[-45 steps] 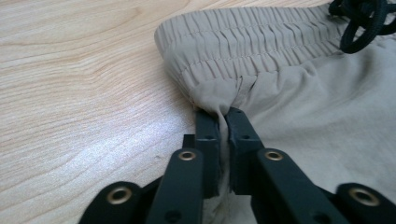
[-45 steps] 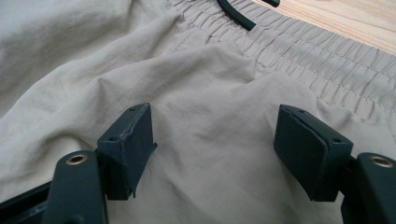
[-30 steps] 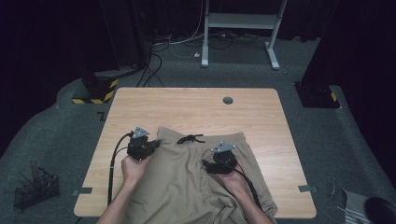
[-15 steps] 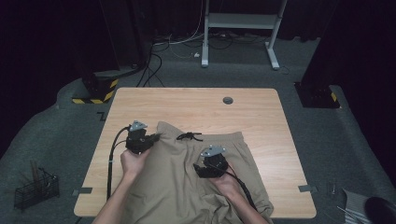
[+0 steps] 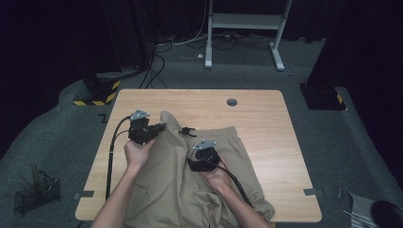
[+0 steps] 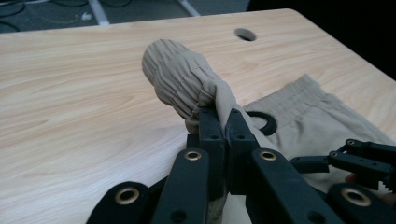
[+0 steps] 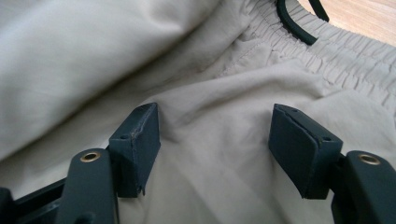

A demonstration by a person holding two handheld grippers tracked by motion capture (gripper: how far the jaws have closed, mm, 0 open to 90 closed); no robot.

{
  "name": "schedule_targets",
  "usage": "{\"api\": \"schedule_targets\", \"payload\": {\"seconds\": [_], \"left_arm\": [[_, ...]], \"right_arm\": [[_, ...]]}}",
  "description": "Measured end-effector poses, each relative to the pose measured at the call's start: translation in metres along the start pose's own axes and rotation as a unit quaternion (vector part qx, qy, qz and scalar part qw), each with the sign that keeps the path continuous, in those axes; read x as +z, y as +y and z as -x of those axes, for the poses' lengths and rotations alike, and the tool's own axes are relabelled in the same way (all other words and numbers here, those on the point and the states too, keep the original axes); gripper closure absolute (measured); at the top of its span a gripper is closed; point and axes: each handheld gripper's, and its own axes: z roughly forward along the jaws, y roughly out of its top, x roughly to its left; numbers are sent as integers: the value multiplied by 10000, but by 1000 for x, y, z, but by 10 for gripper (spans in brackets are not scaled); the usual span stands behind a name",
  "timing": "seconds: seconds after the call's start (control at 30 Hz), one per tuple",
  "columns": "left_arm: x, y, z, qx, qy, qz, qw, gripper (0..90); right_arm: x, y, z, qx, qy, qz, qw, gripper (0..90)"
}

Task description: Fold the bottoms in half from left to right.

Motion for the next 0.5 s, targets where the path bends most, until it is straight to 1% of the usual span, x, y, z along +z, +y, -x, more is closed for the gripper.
{"api": "schedule_targets", "payload": {"seconds": [0.03, 0.07, 0.1, 0.13, 0.17, 0.2, 0.23, 0.27, 0.3, 0.33, 0.37, 0.4, 0.47, 0.5], "left_arm": [[2, 1, 5, 13, -77, 37, 10000, 881], [3, 1, 6, 15, -105, 40, 9999, 881], [3, 1, 6, 15, -105, 40, 9999, 881], [6, 1, 8, 43, -137, 35, 9999, 881], [6, 1, 9, 33, -166, 34, 9999, 881], [6, 1, 9, 33, -166, 34, 9999, 882], [7, 1, 10, 55, -188, 41, 9998, 882], [8, 1, 11, 34, -218, 60, 9997, 882], [8, 2, 12, 45, -234, 63, 9997, 881], [9, 2, 13, 33, -273, 78, 9996, 881], [11, 3, 16, 41, -333, 87, 9994, 881], [11, 3, 16, 41, -333, 87, 9994, 881], [14, 6, 23, 110, -424, 51, 9990, 881], [14, 6, 23, 110, -424, 51, 9990, 881]], "right_arm": [[-12, -4, 2, 9, 35, 86, 10000, 344], [-18, -6, 3, 7, 7, 77, 10000, 344], [-18, -6, 3, 7, 7, 77, 10000, 344], [-29, -13, 7, -9, -40, 17, 10000, 341], [-34, -17, 10, 30, -59, -9, 10000, 341], [-34, -17, 10, 30, -59, -9, 10000, 341], [-38, -21, 13, 9, -96, -19, 10000, 340], [-41, -26, 16, 40, -134, -64, 9999, 340], [-42, -32, 19, 10, -183, -154, 9997, 341], [-42, -32, 19, 10, -183, -154, 9997, 341], [-40, -36, 20, 21, -179, -186, 9997, 339], [-40, -36, 20, 21, -179, -186, 9997, 339], [-38, -35, 19, -13, -186, -176, 9997, 339], [-38, -35, 19, -13, -186, -176, 9997, 339]]}}
